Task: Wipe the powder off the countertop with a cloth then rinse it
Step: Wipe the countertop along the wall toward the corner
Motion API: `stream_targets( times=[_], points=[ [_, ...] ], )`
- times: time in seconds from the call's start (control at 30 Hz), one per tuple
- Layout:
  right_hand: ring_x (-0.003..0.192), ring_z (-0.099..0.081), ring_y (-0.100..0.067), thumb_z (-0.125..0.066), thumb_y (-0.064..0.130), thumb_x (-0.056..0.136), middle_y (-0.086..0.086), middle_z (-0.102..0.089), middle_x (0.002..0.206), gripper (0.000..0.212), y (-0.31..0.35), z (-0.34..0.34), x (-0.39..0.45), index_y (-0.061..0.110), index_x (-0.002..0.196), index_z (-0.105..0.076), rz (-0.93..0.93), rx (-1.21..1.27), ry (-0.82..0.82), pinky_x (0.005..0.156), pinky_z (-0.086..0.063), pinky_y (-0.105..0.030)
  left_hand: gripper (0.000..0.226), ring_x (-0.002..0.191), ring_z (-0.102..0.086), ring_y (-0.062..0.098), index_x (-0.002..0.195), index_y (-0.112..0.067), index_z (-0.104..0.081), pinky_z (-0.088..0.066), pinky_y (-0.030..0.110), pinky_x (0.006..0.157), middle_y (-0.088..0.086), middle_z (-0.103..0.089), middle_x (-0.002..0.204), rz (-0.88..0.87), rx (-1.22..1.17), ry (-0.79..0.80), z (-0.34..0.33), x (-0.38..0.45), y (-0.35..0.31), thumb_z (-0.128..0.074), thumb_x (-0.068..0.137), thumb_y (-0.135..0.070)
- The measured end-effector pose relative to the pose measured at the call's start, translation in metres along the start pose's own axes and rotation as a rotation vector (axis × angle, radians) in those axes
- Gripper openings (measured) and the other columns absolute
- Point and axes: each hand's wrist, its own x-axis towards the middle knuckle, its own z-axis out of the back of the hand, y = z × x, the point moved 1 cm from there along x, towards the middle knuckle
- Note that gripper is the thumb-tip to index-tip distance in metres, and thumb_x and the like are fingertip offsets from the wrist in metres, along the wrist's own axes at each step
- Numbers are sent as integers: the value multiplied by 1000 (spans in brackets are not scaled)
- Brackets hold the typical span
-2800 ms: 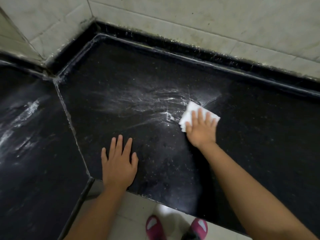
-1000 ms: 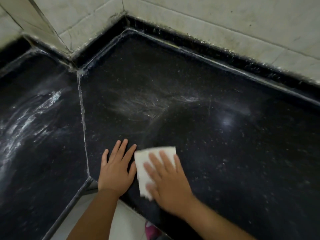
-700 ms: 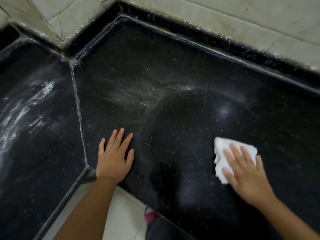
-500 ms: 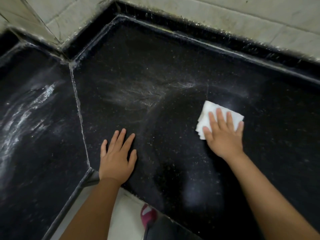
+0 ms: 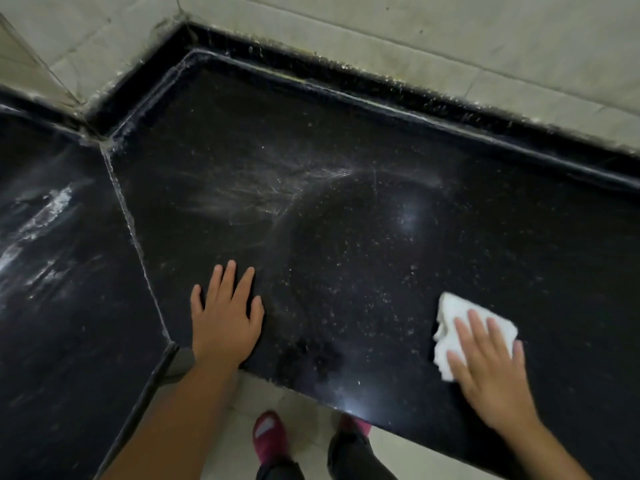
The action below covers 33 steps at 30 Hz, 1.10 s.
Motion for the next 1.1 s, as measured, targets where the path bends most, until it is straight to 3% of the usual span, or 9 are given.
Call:
stream_targets(
  times=[0.17,0.37,0.43,0.53,0.6,0.73,0.87,0.93,1.1],
  points=[
    [144,10,-23,-18,41,99,3,10,157,55,49,28,78,26,149,0,-392,155,77,112,4,-53,48,143,1,17,145,-24,-22,4,40,113,1,-8,155,-10,-40,12,1,-1,-1,-27,98,-35],
    [143,14,-25,-14,42,99,2,14,156,55,185,16,105,25,148,4,-90,106,90,110,8,-57,46,142,-6,18,140,-18,-34,-4,40,113,2,-18,153,-178,-279,119,25,0,25,-40,95,-26],
    [144,2,-27,-18,41,99,0,0,158,54,232,-3,79,23,149,-9,84,81,20,111,4,-58,45,141,-14,23,137,-12,-40,-12,45,112,8,-25,150,-225,-223,93,36,1,46,-41,93,-22],
    [126,-48,-29,-28,40,86,-2,-53,135,53,268,-26,23,21,125,-59,191,157,-93,107,-13,-49,42,140,-18,27,135,-7,-42,-17,47,113,12,-30,148,-194,-164,61,42,2,65,-44,93,-9],
    [123,-49,-26,-28,41,87,1,-60,128,51,257,-38,-10,23,120,-62,180,216,-38,107,-8,-44,40,139,-19,28,134,-7,-44,-18,48,112,12,-32,146,-234,-160,56,40,2,62,-43,94,-12],
    [128,-31,-21,-5,46,97,0,-52,136,53,182,-52,-62,26,132,-40,-74,157,-47,108,-13,-45,42,142,-12,23,138,-14,-38,-11,44,112,6,-26,151,-288,-129,87,30,3,41,-40,97,-17],
    [144,-1,-19,-2,49,92,5,-4,157,57,108,-33,-74,32,147,-2,-509,196,72,113,-7,-52,52,142,-14,22,140,-18,-35,-9,46,113,4,-25,151,-281,12,119,13,1,38,-18,96,-38],
    [144,3,-20,-7,48,94,5,3,157,58,94,-19,-59,27,148,-3,-641,259,33,113,-2,-52,62,136,-30,28,133,-14,-47,-20,52,108,10,-40,143,-292,19,92,9,1,38,-13,88,-40],
    [144,12,-24,-16,41,99,2,13,157,55,124,5,32,24,149,3,-593,233,81,111,5,-56,62,131,-39,30,127,-13,-54,-26,54,104,11,-48,137,-292,40,77,8,4,38,-17,86,-38]
  ],
)
